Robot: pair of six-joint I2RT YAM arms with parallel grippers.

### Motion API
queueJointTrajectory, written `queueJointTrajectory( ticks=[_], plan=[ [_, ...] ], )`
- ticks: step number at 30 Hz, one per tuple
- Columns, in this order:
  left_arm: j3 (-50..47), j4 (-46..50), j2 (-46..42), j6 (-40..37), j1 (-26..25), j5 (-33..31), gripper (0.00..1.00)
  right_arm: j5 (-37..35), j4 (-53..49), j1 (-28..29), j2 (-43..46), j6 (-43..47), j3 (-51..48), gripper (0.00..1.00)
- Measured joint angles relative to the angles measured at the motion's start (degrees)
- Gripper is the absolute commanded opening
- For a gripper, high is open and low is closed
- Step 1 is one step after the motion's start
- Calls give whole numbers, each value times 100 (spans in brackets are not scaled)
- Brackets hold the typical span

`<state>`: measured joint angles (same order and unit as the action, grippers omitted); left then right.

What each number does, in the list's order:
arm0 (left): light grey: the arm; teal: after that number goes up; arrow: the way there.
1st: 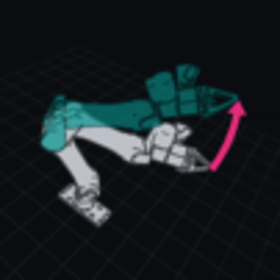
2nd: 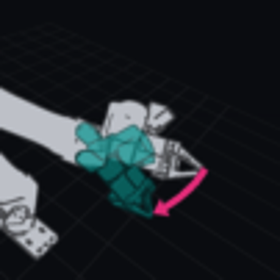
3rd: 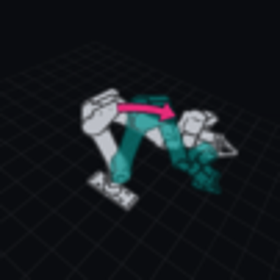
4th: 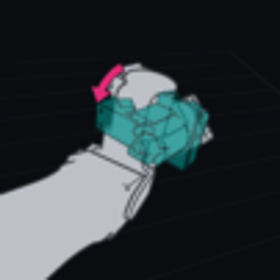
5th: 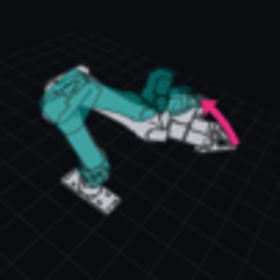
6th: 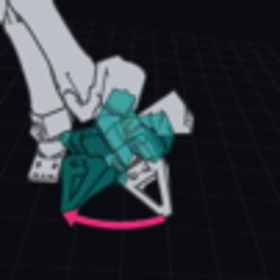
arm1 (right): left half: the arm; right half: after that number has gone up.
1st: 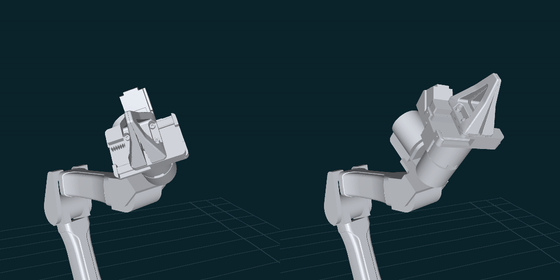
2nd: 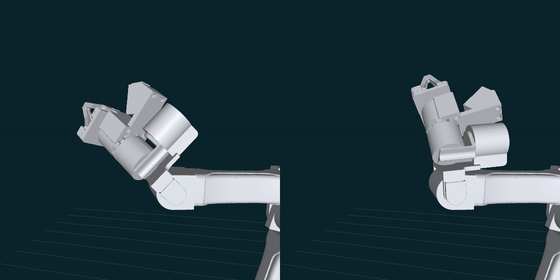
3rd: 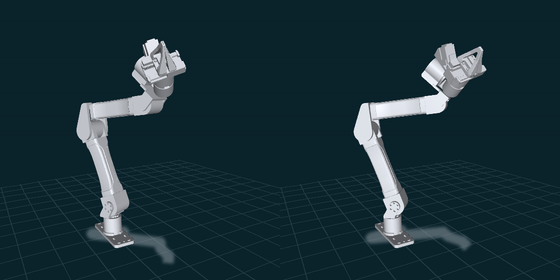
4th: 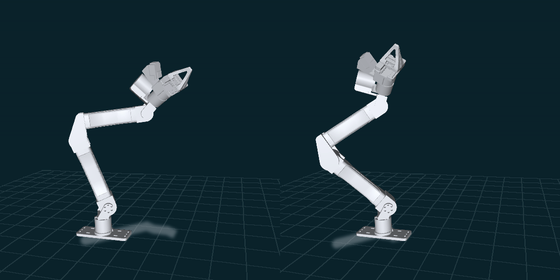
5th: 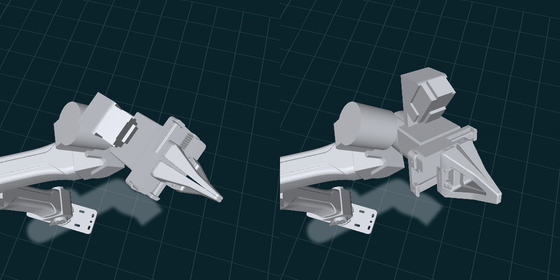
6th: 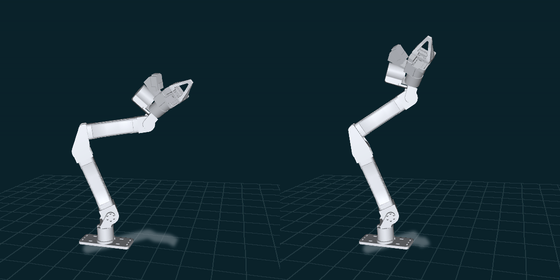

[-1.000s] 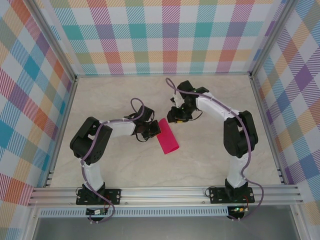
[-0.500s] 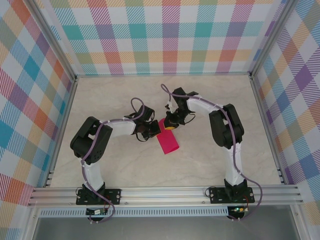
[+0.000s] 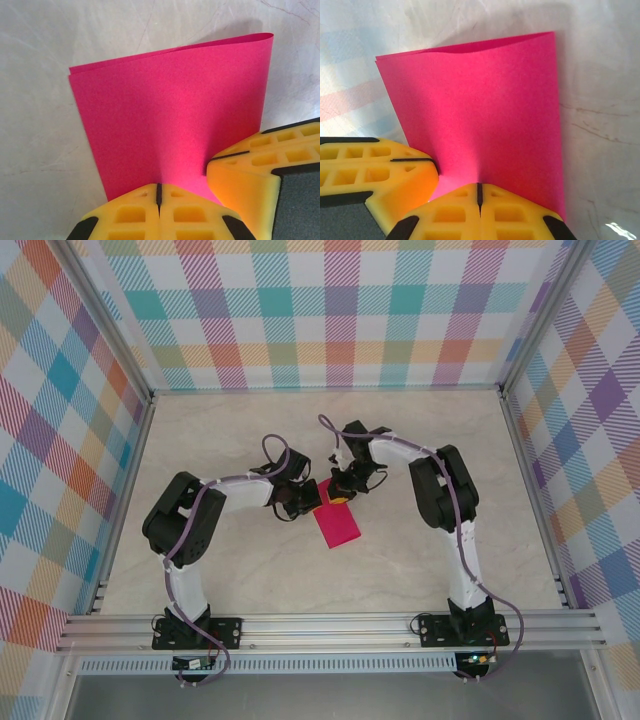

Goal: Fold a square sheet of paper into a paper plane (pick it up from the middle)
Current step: Fold the square sheet of paper in half at the center of the table.

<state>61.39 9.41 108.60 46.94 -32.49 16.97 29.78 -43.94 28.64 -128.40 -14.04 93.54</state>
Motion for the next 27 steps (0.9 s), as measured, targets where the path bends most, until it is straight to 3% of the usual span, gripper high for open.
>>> queueJointTrajectory(
  ticks=[7,16,20,27],
  plan=[
    [37,98,33,48,-7,-31,0,372,544,-376,308,103,-717,5],
    [33,107,39,122,-7,-33,0,92,776,-997,981,-7,-1298,6],
    [33,111,31,122,-7,-37,0,210,953,-767,1176,-144,-1189,6],
    [33,116,31,120,-11,-50,0,446,1193,-37,621,-278,-640,5]
  ],
)
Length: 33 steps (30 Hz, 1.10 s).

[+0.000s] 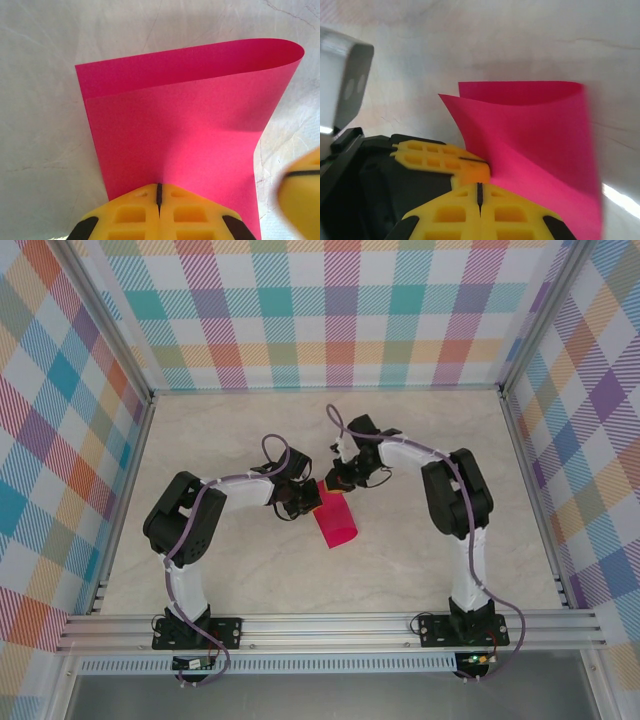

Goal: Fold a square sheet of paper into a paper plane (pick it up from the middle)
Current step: Fold the square sheet of paper in half at the center of the table.

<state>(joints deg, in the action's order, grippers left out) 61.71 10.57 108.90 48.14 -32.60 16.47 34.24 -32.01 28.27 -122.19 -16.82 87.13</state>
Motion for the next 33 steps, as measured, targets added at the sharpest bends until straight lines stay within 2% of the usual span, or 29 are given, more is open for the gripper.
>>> queueJointTrajectory(
  ticks=[4,11,22,27,33],
  plan=[
    [0,0,0,2,-2,0,0,11,7,24,-310,-13,20,4],
    [-9,0,2,2,-2,-2,0,146,275,-326,-431,-157,-129,4],
    [-70,-79,11,0,-2,0,0,-551,1027,-758,339,-634,-743,6],
    [-63,-66,11,-2,-2,-2,0,-389,1123,-411,389,-636,-553,6],
    [-37,-33,24,-4,-2,-2,0,-177,1069,-66,-92,-634,-136,6]
  ],
)
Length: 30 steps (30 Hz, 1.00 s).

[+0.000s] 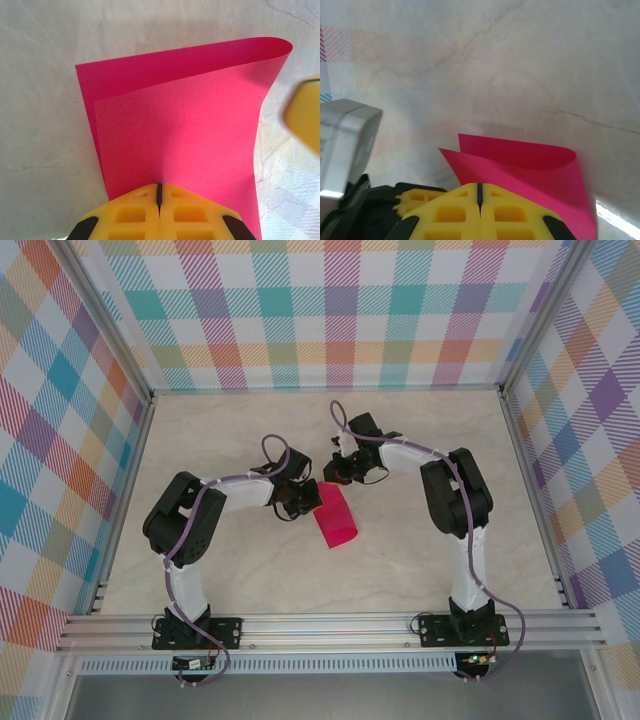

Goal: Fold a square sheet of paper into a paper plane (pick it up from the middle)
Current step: Fold the square sheet of paper in half at the center of the table.

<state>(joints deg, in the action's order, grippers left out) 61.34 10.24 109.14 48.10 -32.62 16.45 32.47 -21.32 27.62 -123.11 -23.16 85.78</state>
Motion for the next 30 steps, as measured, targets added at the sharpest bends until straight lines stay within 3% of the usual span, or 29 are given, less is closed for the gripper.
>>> queueJointTrajectory(
  ticks=[11,19,23,30],
  plan=[
    [7,15,9,-17,0,-7,0,-11,-269,-225,-586,-33,481,6],
    [0,9,39,-20,0,-4,0,-389,-157,-761,-562,-144,555,6],
    [0,11,35,-39,0,-9,0,-402,-35,-804,-149,-144,192,7],
    [0,11,35,-105,0,-20,0,269,-153,-448,739,-149,-573,7]
  ],
)
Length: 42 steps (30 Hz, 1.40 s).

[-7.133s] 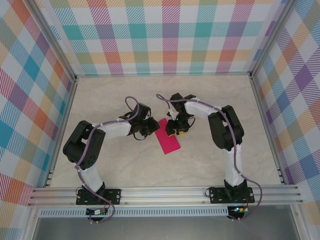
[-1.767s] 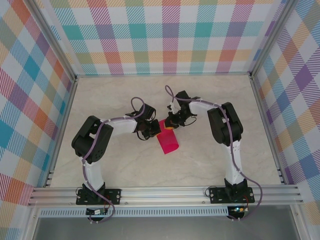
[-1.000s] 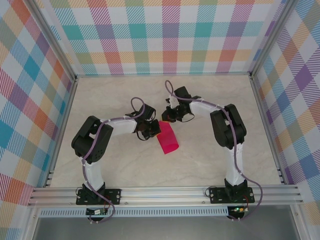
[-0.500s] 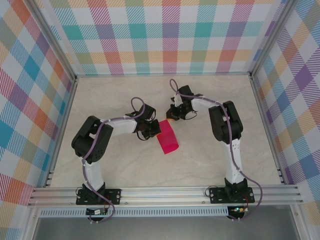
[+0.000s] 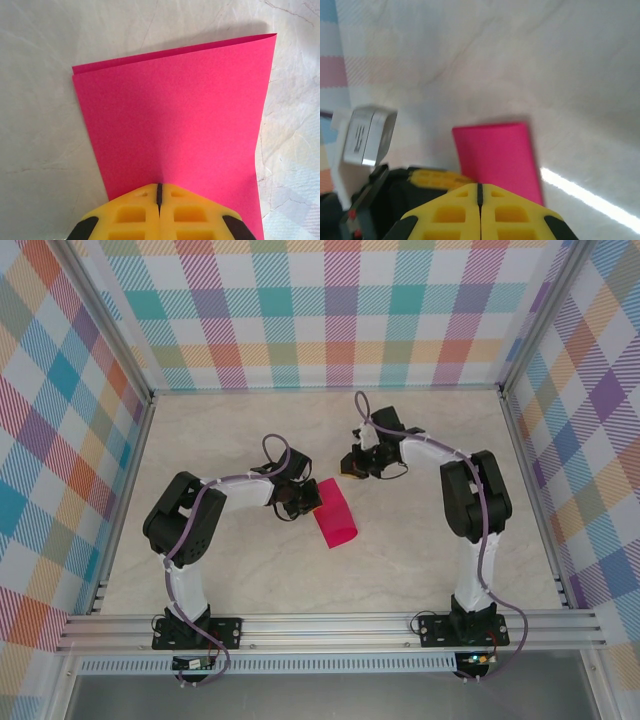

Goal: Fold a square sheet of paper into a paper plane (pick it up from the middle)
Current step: Fold the square sheet of paper in half at the center of the table.

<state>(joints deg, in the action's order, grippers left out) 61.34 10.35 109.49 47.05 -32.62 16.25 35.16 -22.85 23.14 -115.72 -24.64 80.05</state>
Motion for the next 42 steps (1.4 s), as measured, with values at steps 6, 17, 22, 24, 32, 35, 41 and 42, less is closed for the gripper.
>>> queueJointTrajectory(
  ticks=[6,17,22,24,32,35,41,42],
  plan=[
    [0,0,0,2,-13,-26,0,195,-321,361,-7,2,-522,6],
    [4,4,7,2,-26,-48,0,153,-564,317,-33,201,-927,7],
    [4,2,7,2,-26,-48,0,92,-640,273,-26,330,-1032,7],
    [4,2,11,2,-26,-46,0,90,-632,271,-9,374,-1071,7],
    [4,0,17,2,-26,-48,0,-2,-584,229,433,400,-1707,7],
    [7,2,17,2,-26,-48,0,-85,-599,229,636,365,-1965,7],
    [50,52,37,-22,-26,-52,0,-337,-640,219,955,249,-2293,8],
    [50,55,37,-26,-26,-52,0,-380,-638,219,992,232,-2326,7]
  ],
)
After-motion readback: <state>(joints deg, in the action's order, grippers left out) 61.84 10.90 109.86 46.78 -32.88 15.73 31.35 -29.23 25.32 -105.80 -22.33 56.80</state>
